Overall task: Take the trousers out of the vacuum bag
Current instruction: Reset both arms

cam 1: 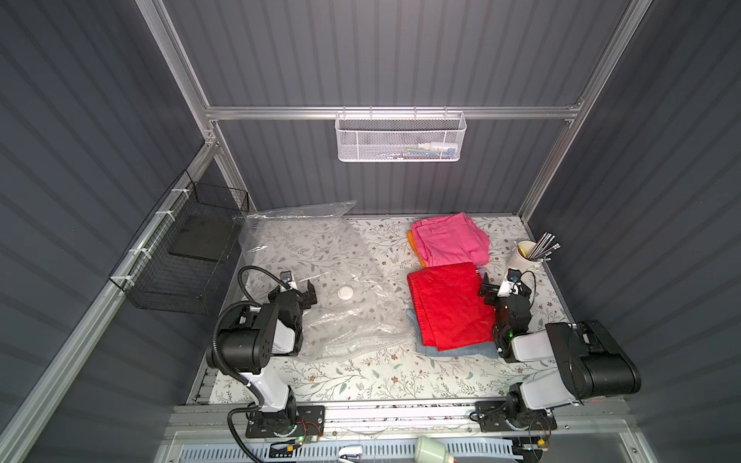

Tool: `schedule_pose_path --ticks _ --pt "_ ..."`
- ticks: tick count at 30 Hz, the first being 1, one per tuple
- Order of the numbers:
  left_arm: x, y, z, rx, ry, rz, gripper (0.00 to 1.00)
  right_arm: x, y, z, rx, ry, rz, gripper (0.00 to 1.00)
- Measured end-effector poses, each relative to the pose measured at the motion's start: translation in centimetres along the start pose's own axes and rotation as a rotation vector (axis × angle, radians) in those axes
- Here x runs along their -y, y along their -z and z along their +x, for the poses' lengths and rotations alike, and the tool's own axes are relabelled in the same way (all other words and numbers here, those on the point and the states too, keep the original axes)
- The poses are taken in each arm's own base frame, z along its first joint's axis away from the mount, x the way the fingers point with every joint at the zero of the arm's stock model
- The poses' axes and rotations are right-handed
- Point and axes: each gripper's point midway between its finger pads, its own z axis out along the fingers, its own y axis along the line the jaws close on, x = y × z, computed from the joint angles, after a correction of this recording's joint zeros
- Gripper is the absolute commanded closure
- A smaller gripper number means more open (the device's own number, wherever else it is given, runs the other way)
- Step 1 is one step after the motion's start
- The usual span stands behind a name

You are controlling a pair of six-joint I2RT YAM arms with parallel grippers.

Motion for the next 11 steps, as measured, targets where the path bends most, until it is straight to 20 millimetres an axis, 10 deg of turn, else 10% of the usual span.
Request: schedule_pose_path --ticks 11 --pt "-0.05 -0.11 0.07 -0.007 0.002 -0.004 0.0 -0.19 0.02 -0.03 0.003 -0.001 -0.014 0.01"
